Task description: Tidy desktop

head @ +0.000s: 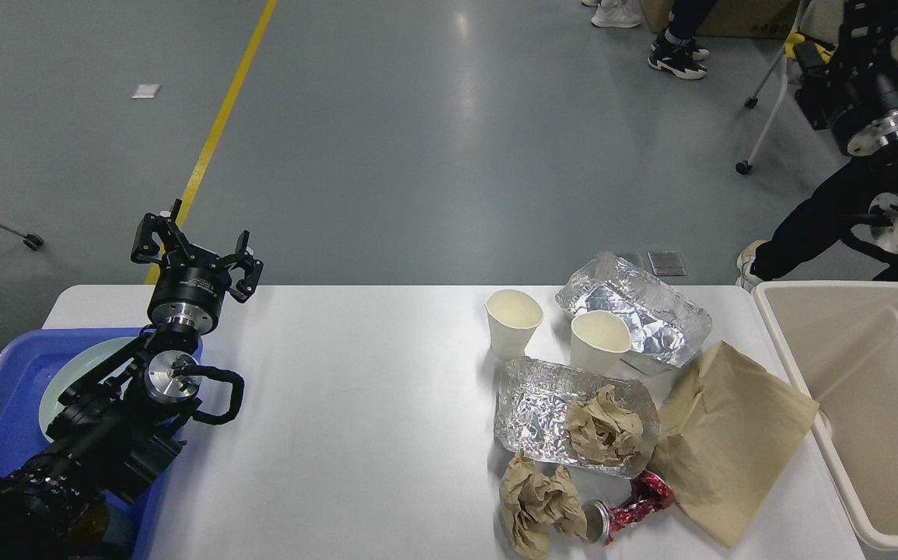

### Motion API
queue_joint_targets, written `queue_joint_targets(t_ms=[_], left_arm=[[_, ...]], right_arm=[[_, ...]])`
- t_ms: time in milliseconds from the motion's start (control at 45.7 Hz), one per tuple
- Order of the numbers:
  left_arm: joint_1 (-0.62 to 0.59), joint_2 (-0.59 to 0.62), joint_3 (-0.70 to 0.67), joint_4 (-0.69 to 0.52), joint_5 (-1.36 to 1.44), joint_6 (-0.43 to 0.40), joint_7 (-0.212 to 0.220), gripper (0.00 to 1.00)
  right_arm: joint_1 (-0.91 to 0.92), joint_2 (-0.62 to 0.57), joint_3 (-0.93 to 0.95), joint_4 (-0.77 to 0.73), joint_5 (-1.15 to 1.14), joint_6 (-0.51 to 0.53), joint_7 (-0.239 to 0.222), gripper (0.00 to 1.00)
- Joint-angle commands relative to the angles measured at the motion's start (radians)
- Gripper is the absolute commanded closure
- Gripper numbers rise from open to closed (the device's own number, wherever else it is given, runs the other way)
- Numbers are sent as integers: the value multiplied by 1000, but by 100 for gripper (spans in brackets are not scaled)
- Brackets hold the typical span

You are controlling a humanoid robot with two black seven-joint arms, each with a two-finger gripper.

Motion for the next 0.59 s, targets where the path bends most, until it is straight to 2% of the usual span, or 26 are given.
queue_joint_targets(t_ms=[0, 88, 219, 307, 482, 569], left_arm=[[0, 0, -1, 0, 0, 0, 0, 2], [0, 0, -1, 0, 0, 0, 0, 2], [0, 0, -1, 0, 0, 0, 0, 2], [0, 0, -1, 0, 0, 0, 0, 2], [0, 0, -1, 0, 0, 0, 1, 2], [0, 0, -1, 0, 0, 0, 0, 2]], right_arm=[[116, -14, -299, 102, -8, 16, 2, 0], [220, -6, -433, 167, -8, 57, 2, 0], [325, 17, -569, 233, -26, 258, 8, 0], [418, 60, -657, 283, -83, 332, -6, 0], [673, 204, -971, 521, -289, 326, -74, 0], [788, 290, -1054, 690, -289, 330, -155, 0]])
